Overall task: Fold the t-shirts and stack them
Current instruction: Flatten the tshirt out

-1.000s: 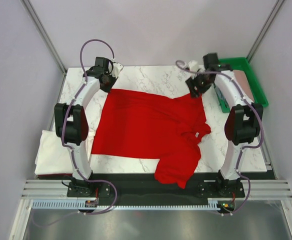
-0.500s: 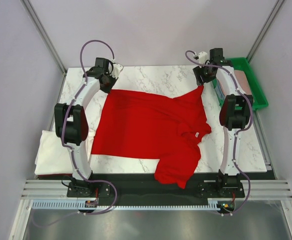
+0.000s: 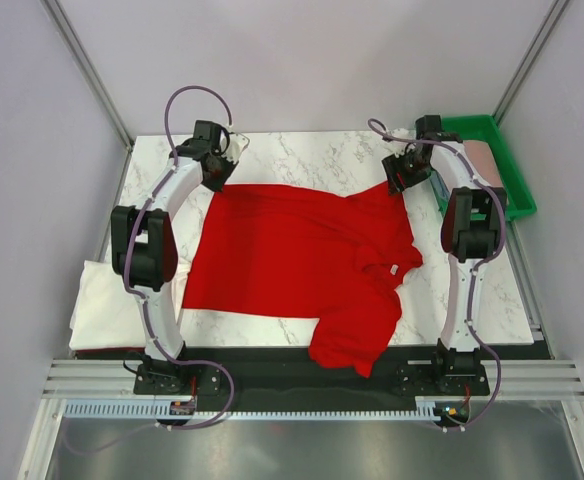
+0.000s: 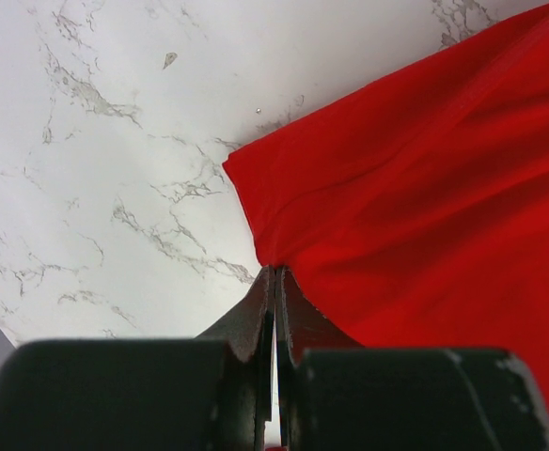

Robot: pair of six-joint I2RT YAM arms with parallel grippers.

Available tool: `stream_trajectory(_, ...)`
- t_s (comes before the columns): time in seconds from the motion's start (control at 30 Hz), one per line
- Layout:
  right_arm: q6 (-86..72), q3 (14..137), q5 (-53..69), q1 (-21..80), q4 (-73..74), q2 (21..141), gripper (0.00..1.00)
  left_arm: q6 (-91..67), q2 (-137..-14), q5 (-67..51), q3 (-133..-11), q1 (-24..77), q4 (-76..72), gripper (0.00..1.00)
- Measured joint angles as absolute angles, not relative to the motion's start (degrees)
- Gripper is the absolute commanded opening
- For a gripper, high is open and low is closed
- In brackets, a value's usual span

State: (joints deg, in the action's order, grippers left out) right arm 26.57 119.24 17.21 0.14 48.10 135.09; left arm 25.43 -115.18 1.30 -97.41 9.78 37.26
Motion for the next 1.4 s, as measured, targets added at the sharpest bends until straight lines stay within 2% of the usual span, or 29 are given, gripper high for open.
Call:
stream_trajectory(0.23,28.34,112.51,21.61,0.27,53.23,132.2,0.61,25.43,-115.18,1.3,-97.41,9.78,37.19,0.02)
stream_trajectory(0.53,28.08,112.92,24.23,0.25,53.89,132.16,0.58,25.43,-115.18,1.39,-97.36,10.15,37.17,0.02)
stream_trajectory(0.87,28.05,115.31,24.45,0.51,54.46,133.27,0.5,25.43,-115.18,1.43,-97.06,10.26,37.26,0.02)
stream_trajectory(1.13,28.05,115.33,23.2,1.02,54.74,135.09,0.5,25.43,-115.18,1.45,-97.06,10.35,37.21,0.02)
stream_trajectory(1.4,28.1,115.7,22.06,1.65,54.54,135.31,0.34,25.43,-115.18,1.5,-97.06,10.37,37.19,0.02)
